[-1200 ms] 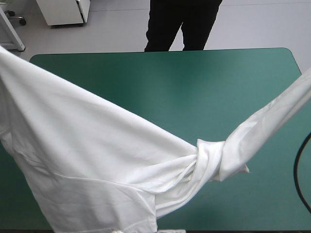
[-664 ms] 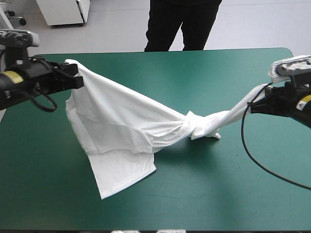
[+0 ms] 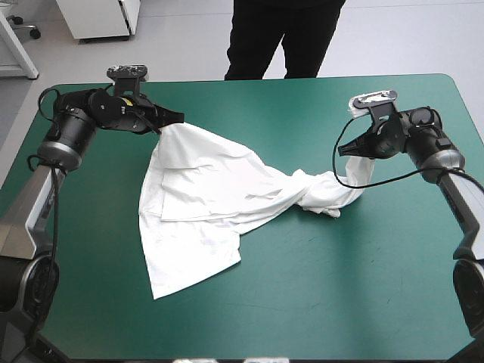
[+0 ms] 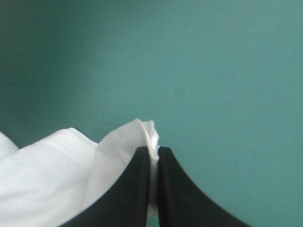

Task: Fold the cloth

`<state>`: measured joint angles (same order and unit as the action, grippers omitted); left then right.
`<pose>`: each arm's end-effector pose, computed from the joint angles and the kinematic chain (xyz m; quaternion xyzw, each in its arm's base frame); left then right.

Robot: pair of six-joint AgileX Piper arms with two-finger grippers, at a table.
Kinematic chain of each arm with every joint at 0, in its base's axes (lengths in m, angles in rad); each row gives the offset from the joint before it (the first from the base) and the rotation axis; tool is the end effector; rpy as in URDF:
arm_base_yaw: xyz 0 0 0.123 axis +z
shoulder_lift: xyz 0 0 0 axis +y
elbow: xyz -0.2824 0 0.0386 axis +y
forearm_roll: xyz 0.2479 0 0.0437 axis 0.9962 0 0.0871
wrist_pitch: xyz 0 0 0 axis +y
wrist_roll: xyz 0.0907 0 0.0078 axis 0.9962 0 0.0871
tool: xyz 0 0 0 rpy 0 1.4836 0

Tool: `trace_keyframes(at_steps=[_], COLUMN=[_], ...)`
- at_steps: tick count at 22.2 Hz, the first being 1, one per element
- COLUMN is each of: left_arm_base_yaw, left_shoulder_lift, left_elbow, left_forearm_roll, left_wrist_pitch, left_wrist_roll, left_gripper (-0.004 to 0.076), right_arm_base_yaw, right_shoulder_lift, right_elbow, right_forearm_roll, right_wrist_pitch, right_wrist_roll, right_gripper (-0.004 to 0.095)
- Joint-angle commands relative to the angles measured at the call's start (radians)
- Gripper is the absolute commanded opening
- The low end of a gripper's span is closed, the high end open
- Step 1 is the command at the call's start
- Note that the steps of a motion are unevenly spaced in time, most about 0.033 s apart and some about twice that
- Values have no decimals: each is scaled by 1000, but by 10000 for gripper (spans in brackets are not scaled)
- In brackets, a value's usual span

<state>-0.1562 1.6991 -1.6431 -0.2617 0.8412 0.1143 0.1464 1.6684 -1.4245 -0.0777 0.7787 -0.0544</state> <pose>0.3795 -0.0776 0.3642 0.0799 0.9182 -0.1303 0.3655 0.3678 0.0492 0.3097 -0.1128 0.9427 -0.0202 0.3134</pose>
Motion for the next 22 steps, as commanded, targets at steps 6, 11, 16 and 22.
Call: trace_keyframes(at_steps=[6,11,16,22], left_arm_base_yaw=[-4,-4,-2,-5], left_shoulder_lift=[46,51,-15,-368], left_elbow=[-25,-45,-139,-129], left_forearm_roll=[-33,-33,17,105], left_wrist_pitch=[-13,-8,92,234], left_wrist_roll=[14,70,55,34], left_gripper=[34,394,608,608], right_arm_base_yaw=[-7,-21,-107,-124], right_shoulder_lift=[26,26,-8,-240], right_elbow=[-38,-62,-237,-272], right_forearm_roll=[-24,-70,-40,92], right_wrist_pitch=[-49,-38,84,272], right_wrist_roll=[25,25,66,-9], right_gripper=[-1,332,658,658])
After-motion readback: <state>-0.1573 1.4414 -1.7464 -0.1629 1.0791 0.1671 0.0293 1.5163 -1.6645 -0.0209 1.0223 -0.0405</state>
